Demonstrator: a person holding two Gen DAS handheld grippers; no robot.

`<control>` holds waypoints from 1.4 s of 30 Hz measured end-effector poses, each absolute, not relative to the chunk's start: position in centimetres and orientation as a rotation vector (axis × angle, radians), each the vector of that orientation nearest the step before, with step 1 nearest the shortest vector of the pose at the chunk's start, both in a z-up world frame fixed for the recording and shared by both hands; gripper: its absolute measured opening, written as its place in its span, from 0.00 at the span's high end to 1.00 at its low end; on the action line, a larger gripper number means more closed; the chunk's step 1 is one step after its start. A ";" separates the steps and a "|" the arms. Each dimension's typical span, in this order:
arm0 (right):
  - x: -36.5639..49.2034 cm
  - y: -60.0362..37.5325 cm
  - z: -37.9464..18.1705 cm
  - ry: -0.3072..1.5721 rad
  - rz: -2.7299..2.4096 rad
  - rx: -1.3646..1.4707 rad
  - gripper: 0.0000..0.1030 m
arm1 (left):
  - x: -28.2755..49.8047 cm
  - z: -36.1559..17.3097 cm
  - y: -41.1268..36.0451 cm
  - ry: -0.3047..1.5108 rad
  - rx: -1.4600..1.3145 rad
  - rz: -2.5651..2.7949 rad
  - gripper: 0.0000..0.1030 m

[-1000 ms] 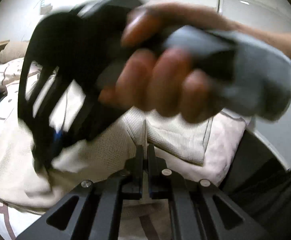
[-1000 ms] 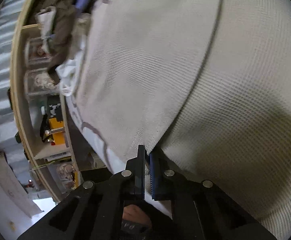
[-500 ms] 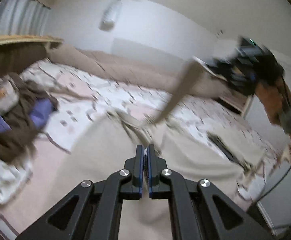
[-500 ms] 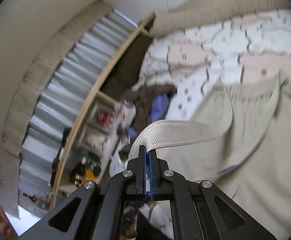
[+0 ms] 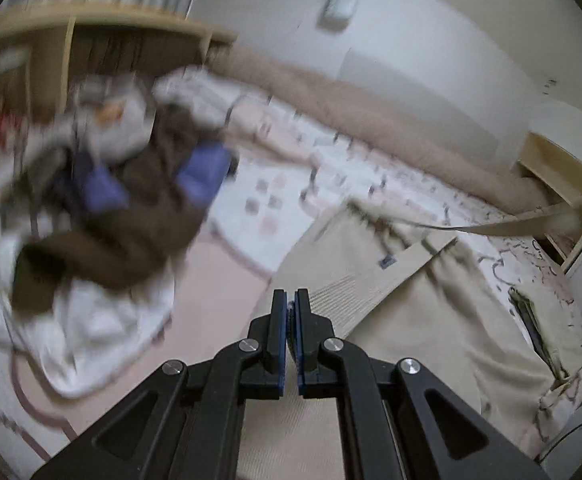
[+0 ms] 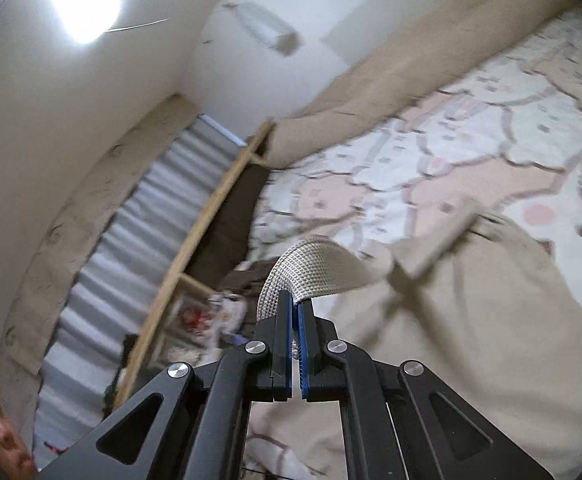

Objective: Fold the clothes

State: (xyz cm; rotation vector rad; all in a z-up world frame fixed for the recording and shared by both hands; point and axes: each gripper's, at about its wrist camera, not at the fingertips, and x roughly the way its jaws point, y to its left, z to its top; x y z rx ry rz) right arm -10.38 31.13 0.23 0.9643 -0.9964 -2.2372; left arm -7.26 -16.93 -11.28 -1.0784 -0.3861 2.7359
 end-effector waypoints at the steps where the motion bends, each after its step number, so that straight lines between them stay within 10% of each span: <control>1: -10.2 31.6 -0.9 -1.013 -2.247 0.997 0.97 | -7.4 -11.9 -17.1 -0.398 -1.115 2.731 0.96; 11: -8.0 35.0 -8.9 -0.932 -2.470 1.275 0.97 | -7.8 -13.7 -15.9 -0.383 -1.247 2.697 0.96; 21: -4.2 24.1 -16.7 1.100 -2.690 1.427 0.97 | -7.7 -15.7 -14.5 -0.256 -1.356 2.688 0.96; 24: -3.5 23.4 -20.1 1.342 -2.544 1.447 0.97 | -7.8 -16.3 -14.4 -0.202 -1.394 2.691 0.96; 28: -4.1 25.8 -20.7 1.161 -2.541 1.573 0.97 | -8.2 -17.4 -14.3 -0.107 -1.467 2.691 0.88; 32: -6.2 30.6 -19.6 0.402 -2.507 1.787 0.96 | -8.3 -17.9 -14.5 -0.092 -1.498 2.672 0.79; 34: -6.6 32.8 -18.9 0.135 -2.507 1.798 0.74 | -8.3 -17.8 -14.5 -0.085 -1.493 2.667 0.68; 35: -6.6 33.7 -18.4 0.056 -2.531 1.787 0.26 | -8.2 -17.6 -14.5 -0.079 -1.488 2.670 0.62; 36: -6.5 34.9 -17.8 -0.016 -2.584 1.764 0.00 | -8.0 -17.2 -14.5 -0.066 -1.474 2.688 0.48; 42: -5.4 40.2 -15.8 -0.270 -2.739 1.675 0.00 | -6.8 -14.0 -15.1 0.048 -1.366 2.790 0.35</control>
